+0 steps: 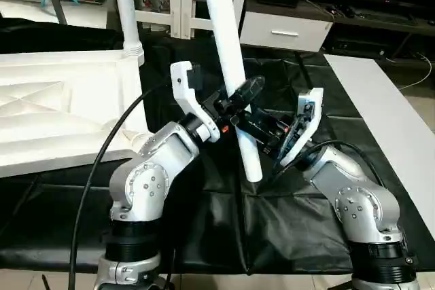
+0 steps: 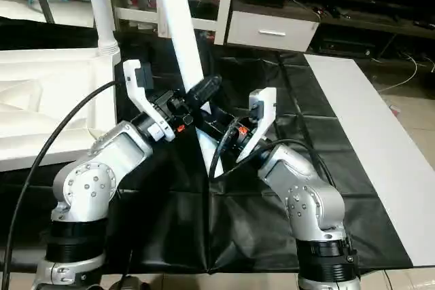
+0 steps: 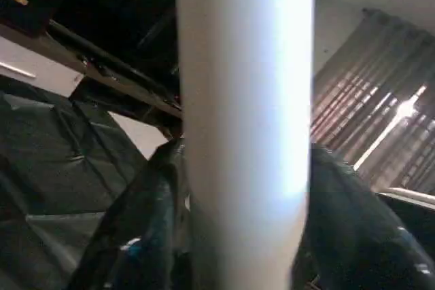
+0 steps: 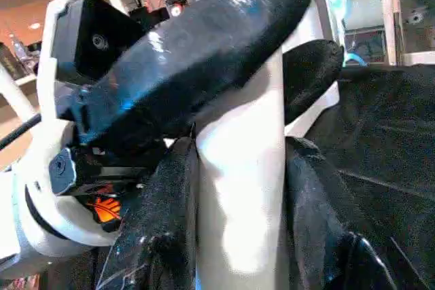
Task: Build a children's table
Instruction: Insert table leg to table base
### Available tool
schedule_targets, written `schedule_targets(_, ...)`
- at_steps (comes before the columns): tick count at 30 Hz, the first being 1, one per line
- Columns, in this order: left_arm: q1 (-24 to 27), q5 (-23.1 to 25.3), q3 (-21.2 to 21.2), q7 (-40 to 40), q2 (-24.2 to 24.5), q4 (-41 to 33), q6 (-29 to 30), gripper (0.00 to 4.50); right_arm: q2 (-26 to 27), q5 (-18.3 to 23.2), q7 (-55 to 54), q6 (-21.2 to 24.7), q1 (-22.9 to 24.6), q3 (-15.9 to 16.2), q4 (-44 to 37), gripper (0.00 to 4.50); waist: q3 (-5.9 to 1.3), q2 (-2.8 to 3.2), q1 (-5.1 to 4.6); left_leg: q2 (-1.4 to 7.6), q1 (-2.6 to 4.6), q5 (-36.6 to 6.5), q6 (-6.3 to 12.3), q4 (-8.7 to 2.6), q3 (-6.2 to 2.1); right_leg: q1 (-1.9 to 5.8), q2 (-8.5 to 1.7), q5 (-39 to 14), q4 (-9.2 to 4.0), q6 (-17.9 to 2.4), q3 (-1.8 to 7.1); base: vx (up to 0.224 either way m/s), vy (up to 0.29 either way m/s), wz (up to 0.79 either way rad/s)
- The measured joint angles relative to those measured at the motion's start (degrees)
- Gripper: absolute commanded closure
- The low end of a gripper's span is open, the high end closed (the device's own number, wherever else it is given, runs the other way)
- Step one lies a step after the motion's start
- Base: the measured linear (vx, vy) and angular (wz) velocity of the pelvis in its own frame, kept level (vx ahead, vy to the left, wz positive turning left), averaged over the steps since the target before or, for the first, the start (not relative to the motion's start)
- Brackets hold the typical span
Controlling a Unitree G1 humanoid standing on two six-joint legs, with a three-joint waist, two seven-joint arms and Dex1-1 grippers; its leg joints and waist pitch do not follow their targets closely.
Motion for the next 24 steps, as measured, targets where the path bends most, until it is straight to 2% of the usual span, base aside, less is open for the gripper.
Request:
schedule_targets(7, -0.04, -0.12, 0.05, 0.5, -0.38, 0.21, -0.35, 2.74, 0.0, 0.01, -0.42, 0.0, 0.28, 0.07, 0.0, 3.13, 0.0, 0.0, 0.0, 0.0, 0.0, 0.01, 0.01, 0.0, 0.0, 0.0, 0.0, 0.01, 0.0, 0.01, 0.0, 0.0, 0.0, 0.0)
schedule_targets(17, -0.08, -1.14, 0.2, 0.24, 0.56, 0.26, -0.29, 2.82, -0.06, 0.01, -0.4, -0.01, 0.28, 0.22, -0.11, 3.13, 0.0, 0.0, 0.01, 0.01, 0.0, 0.07, 0.03, 0.0, 0.01, 0.0, 0.0, 0.07, 0.0, 0.08, 0.0, 0.0, 0.0, 0.0)
schedule_targets(18, -0.09, -1.32, 0.21, 0.2, 0.69, 0.26, -0.26, 2.82, -0.06, 0.0, -0.4, -0.01, 0.28, 0.26, -0.15, 2.78, 0.0, 0.0, 0.01, 0.01, 0.01, 0.07, 0.03, 0.0, 0.01, 0.01, 0.0, 0.07, 0.0, 0.09, 0.0, 0.0, 0.0, 0.0)
schedule_targets(19, -0.09, -1.37, 0.27, 0.16, 0.77, 0.26, -0.19, 2.82, -0.06, -0.02, -0.44, -0.01, 0.28, 0.27, -0.15, 2.78, 0.0, 0.0, 0.01, 0.01, 0.01, 0.07, 0.03, 0.0, 0.0, 0.01, 0.0, 0.07, 0.0, 0.09, 0.0, 0.0, 0.0, 0.0)
schedule_targets(21, -0.19, -1.41, 0.37, -0.09, 0.94, 0.26, 0.04, 2.82, -0.06, 0.03, -0.45, 0.01, 0.28, 0.32, -0.15, 2.41, 0.0, 0.0, 0.02, 0.0, 0.0, 0.07, 0.03, 0.01, 0.01, 0.01, 0.0, 0.08, 0.0, 0.1, 0.0, 0.0, 0.0, 0.0)
schedule_targets(24, -0.4, -1.41, 0.84, -0.44, 1.3, 0.26, 0.08, 2.83, -0.2, 0.14, -0.43, 0.01, 0.28, 0.19, -0.15, 2.35, 0.0, 0.0, -0.02, 0.01, 0.01, 0.08, 0.03, 0.0, 0.01, 0.01, 0.0, 0.1, 0.0, 0.11, 0.0, 0.0, 0.0, 0.0)
